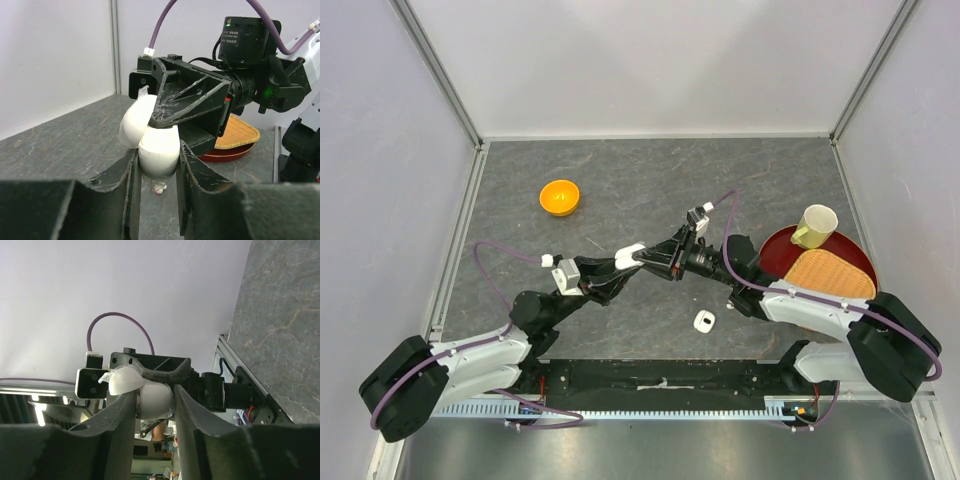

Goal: Insert the wireless bluetooth earbuds into the charging case
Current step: Open the charging case, then pick up the earbud from the center of the board.

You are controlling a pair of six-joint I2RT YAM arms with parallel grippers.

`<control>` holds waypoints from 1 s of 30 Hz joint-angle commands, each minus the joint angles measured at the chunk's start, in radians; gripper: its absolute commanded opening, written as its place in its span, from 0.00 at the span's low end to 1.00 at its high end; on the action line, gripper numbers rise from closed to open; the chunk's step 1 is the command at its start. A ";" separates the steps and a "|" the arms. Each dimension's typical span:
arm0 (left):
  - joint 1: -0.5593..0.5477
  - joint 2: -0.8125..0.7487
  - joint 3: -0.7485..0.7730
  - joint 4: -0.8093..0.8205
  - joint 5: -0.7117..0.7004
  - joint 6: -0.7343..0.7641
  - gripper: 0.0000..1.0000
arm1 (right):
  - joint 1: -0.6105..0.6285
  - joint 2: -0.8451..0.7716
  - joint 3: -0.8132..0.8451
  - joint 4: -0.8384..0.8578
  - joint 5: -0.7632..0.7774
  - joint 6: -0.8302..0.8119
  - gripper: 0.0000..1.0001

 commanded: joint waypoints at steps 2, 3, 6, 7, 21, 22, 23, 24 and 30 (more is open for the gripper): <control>0.011 -0.013 -0.007 0.157 -0.075 0.017 0.02 | 0.002 -0.051 0.011 -0.111 0.011 -0.076 0.57; 0.011 -0.016 -0.008 0.157 -0.078 0.021 0.02 | 0.002 -0.058 0.015 -0.131 0.021 -0.088 0.61; 0.011 -0.025 -0.016 0.156 -0.091 0.029 0.02 | 0.001 -0.110 0.028 -0.234 0.073 -0.147 0.76; 0.010 -0.030 -0.020 0.154 -0.095 0.032 0.02 | 0.001 -0.123 0.035 -0.293 0.088 -0.165 0.80; 0.011 -0.149 -0.019 -0.028 -0.127 0.096 0.02 | -0.074 -0.377 0.291 -1.209 0.568 -0.656 0.77; 0.011 -0.155 -0.016 -0.036 -0.124 0.096 0.02 | -0.096 -0.373 0.300 -1.255 0.638 -0.694 0.75; 0.010 -0.162 -0.016 -0.042 -0.120 0.096 0.02 | -0.106 -0.370 0.307 -1.292 0.657 -0.711 0.73; 0.011 -0.169 -0.016 -0.045 -0.117 0.096 0.02 | -0.122 -0.356 0.308 -1.353 0.671 -0.719 0.71; 0.010 -0.174 0.010 -0.096 -0.048 0.098 0.02 | -0.221 -0.321 0.197 -1.389 0.625 -0.705 0.61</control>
